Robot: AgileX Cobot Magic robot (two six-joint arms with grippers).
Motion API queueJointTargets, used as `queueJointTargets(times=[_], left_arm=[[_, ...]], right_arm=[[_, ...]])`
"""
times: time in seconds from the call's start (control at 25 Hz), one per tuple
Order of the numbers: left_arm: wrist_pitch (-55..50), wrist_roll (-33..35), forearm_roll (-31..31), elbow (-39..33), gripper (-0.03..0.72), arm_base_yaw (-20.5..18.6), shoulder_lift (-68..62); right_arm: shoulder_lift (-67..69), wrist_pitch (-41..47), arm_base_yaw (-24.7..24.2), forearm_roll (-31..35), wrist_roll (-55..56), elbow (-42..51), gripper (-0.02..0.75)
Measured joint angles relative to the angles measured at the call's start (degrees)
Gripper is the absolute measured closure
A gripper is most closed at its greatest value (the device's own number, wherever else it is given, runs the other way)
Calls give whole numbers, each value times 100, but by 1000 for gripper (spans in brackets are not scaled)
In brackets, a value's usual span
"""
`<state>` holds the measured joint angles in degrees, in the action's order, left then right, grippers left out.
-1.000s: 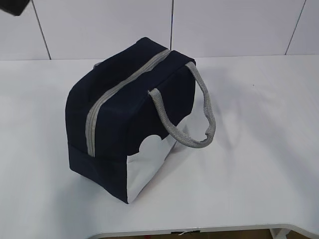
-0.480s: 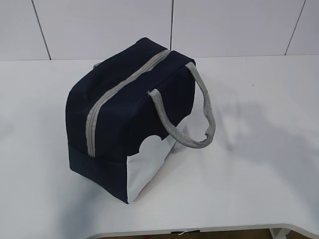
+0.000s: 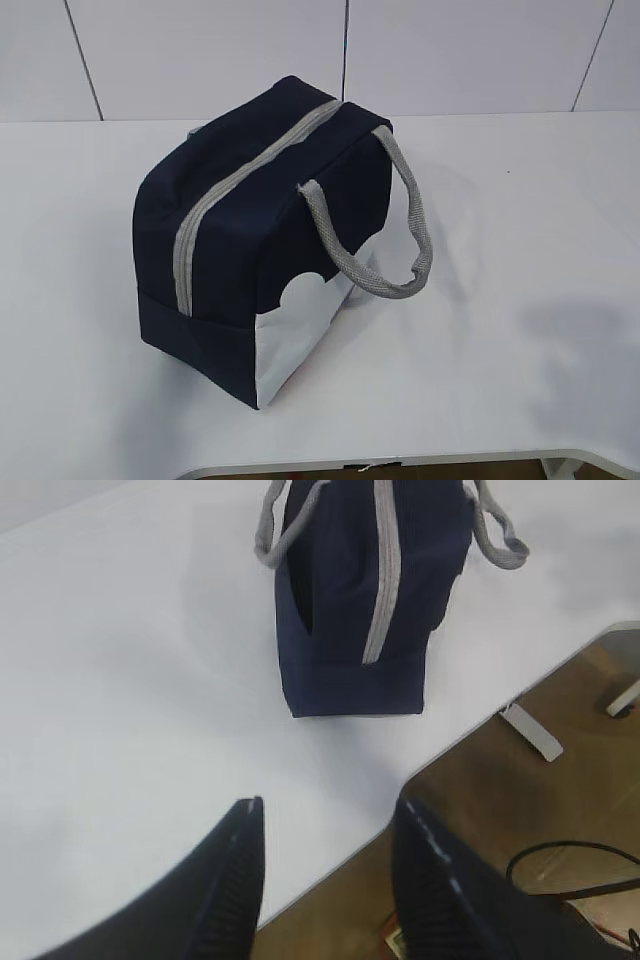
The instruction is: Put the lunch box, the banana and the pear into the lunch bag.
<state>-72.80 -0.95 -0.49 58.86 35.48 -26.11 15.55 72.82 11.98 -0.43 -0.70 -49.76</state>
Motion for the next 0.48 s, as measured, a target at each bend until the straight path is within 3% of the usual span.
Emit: queueJointTargets(times=[0.48], left_arm=[[-11, 0, -388, -1350, 421, 0, 2003]], right_arm=[[-1313, 10, 0, -13, -244, 1382, 243]])
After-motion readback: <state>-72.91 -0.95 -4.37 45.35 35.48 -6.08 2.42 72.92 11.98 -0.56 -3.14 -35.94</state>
